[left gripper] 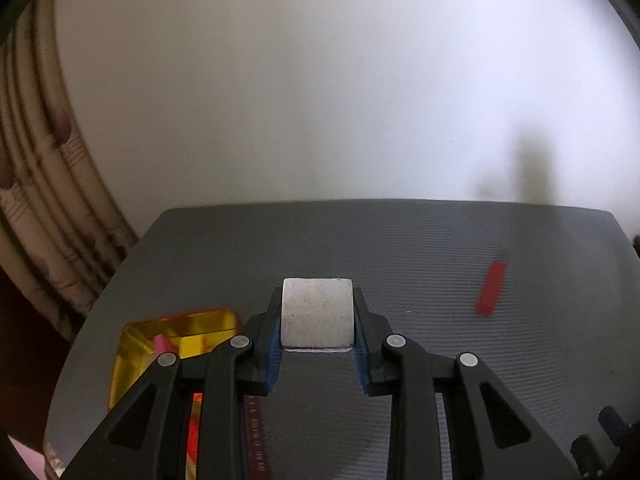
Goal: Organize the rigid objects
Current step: 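Lift the white cube with the left gripper toward the gold tray, then lower the white cube with the left gripper into the tray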
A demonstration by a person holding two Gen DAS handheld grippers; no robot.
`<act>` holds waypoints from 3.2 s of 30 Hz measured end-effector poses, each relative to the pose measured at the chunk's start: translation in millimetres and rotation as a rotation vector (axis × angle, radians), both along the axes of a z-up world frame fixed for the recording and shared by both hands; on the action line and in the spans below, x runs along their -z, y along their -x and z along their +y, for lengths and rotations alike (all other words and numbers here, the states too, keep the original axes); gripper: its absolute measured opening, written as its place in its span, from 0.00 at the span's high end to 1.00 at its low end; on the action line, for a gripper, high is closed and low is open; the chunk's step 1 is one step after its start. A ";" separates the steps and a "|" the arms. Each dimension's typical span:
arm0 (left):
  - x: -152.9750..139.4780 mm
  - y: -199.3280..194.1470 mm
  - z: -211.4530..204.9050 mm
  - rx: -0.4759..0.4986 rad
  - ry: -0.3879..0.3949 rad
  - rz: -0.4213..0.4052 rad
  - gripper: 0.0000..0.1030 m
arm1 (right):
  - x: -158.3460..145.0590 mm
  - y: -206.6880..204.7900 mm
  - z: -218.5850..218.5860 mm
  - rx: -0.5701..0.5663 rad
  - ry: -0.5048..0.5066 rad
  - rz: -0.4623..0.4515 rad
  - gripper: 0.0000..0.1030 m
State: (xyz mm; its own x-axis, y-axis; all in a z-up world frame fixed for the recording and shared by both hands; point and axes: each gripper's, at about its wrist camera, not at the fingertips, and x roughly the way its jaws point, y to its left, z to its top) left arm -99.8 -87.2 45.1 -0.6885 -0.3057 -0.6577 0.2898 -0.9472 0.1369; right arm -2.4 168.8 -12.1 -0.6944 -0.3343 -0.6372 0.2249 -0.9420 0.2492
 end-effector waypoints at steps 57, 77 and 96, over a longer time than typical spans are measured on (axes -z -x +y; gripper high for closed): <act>97.2 -91.3 -173.9 -0.337 -0.110 -0.203 0.74 | 7.3 -9.4 -107.0 -0.181 -0.145 -0.047 0.44; 86.6 -102.4 -199.3 -0.211 -0.231 -0.182 0.74 | 9.5 -8.3 -97.7 -0.158 -0.120 -0.056 0.44; 89.7 -34.3 -217.9 -0.256 -0.166 -0.282 0.74 | 16.1 -1.2 -83.3 -0.129 -0.095 -0.075 0.43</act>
